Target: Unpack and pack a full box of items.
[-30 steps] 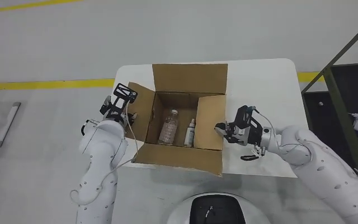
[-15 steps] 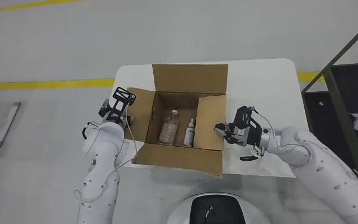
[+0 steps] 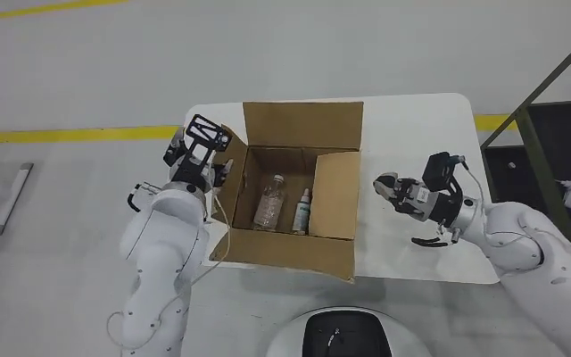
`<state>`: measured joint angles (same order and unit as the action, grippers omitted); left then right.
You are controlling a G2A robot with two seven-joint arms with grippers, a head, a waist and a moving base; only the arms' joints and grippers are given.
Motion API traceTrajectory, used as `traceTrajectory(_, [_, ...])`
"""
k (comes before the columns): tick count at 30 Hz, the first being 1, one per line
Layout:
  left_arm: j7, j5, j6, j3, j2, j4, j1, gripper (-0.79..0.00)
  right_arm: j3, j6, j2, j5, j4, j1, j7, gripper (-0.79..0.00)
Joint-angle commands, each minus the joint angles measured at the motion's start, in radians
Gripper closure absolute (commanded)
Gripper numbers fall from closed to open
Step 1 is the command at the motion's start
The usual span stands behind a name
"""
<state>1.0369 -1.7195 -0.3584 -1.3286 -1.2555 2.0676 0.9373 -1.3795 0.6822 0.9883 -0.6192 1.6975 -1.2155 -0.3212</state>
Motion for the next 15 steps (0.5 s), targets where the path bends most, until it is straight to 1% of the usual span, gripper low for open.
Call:
traceTrajectory(1, [-0.014,0.099,0.018,0.035,-0.008,0.017,-0.009,-0.785,-0.038,0.003,-0.005,0.006,0.005,-0.029,-0.001,0.0])
traceTrajectory(4, [-0.049,0.288,0.045,0.09,-0.023,0.005,-0.027,-0.785,-0.087,0.007,-0.012,0.015,0.008,-0.073,-0.002,0.0])
traceTrajectory(5, [-0.066,0.369,0.054,0.113,-0.029,-0.016,-0.031,-0.785,-0.101,0.006,-0.014,0.02,0.006,-0.087,-0.002,0.0])
traceTrajectory(10, [-0.12,0.611,0.075,0.204,-0.051,-0.136,-0.071,-0.785,-0.142,0.013,-0.02,0.014,0.005,-0.135,-0.005,0.0])
traceTrajectory(13, [-0.131,0.743,0.106,0.23,-0.061,-0.22,-0.08,-0.785,-0.154,0.01,-0.022,-0.018,0.007,-0.161,-0.004,0.0])
traceTrajectory(15, [-0.132,0.831,0.126,0.233,-0.066,-0.274,-0.08,-0.785,-0.154,0.008,-0.022,-0.033,0.007,-0.176,0.002,0.0])
